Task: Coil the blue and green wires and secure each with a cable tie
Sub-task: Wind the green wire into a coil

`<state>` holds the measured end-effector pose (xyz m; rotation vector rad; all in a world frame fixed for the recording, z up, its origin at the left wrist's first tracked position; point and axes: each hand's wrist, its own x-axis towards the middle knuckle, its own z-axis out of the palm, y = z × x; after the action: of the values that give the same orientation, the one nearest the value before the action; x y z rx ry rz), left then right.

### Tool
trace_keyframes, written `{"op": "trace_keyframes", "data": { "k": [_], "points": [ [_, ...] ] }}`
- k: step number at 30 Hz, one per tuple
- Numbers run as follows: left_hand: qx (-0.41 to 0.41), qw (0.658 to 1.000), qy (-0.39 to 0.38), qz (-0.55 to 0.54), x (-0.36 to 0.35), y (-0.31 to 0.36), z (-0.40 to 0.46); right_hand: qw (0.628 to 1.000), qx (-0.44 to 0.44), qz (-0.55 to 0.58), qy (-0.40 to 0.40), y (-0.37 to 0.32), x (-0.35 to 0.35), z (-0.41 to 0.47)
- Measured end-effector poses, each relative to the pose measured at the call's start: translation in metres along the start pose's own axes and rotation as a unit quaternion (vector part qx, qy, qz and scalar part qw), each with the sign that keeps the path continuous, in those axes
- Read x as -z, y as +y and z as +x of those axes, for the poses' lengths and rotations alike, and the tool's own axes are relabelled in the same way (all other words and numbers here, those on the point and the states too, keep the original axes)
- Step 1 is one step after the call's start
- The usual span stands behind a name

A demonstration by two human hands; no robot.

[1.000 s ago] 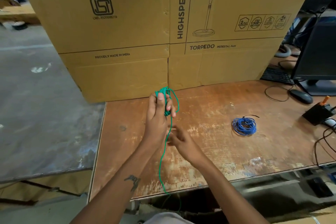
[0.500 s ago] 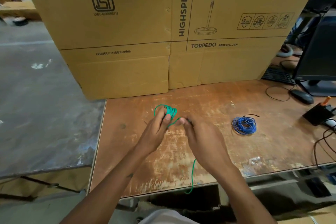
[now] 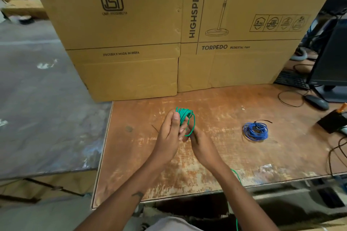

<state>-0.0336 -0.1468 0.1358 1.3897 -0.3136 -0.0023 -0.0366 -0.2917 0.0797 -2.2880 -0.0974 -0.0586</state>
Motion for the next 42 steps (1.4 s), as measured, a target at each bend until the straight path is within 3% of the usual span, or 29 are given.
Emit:
{"op": "trace_keyframes", "data": {
  "k": [6, 11, 14, 21, 24, 27, 31, 36, 42],
  "points": [
    [-0.001, 0.997, 0.076, 0.003, 0.003, 0.007, 0.013, 0.989, 0.053, -0.113, -0.083, -0.020, -0.022, -0.048],
    [0.030, 0.993, 0.104, 0.045, 0.004, -0.001, 0.030, 0.987, 0.068, -0.090, -0.115, -0.047, -0.014, -0.063],
    [0.052, 0.994, 0.063, 0.071, 0.008, -0.019, 0.031, 0.987, 0.066, -0.082, -0.120, -0.063, 0.011, -0.055],
    [0.093, 0.986, -0.025, 0.135, 0.006, -0.028, 0.008, 0.994, 0.042, -0.096, -0.027, -0.076, 0.073, -0.006],
    [0.080, 0.991, -0.030, 0.099, 0.003, -0.025, -0.001, 0.997, 0.033, -0.074, 0.017, -0.060, 0.081, 0.018],
    [0.064, 0.994, -0.049, 0.068, 0.006, -0.024, -0.003, 0.998, 0.029, 0.020, 0.051, -0.037, 0.081, 0.032],
    [0.054, 0.996, -0.056, 0.051, 0.010, -0.018, -0.001, 0.994, 0.035, 0.101, 0.023, -0.012, 0.061, 0.034],
    [0.043, 0.999, 0.007, -0.020, 0.009, -0.008, 0.010, 0.998, 0.017, 0.050, -0.015, 0.009, 0.030, 0.014],
    [0.042, 0.985, 0.110, -0.127, 0.004, 0.006, 0.028, 0.998, 0.033, -0.023, -0.052, -0.019, -0.005, -0.029]
  ]
}}
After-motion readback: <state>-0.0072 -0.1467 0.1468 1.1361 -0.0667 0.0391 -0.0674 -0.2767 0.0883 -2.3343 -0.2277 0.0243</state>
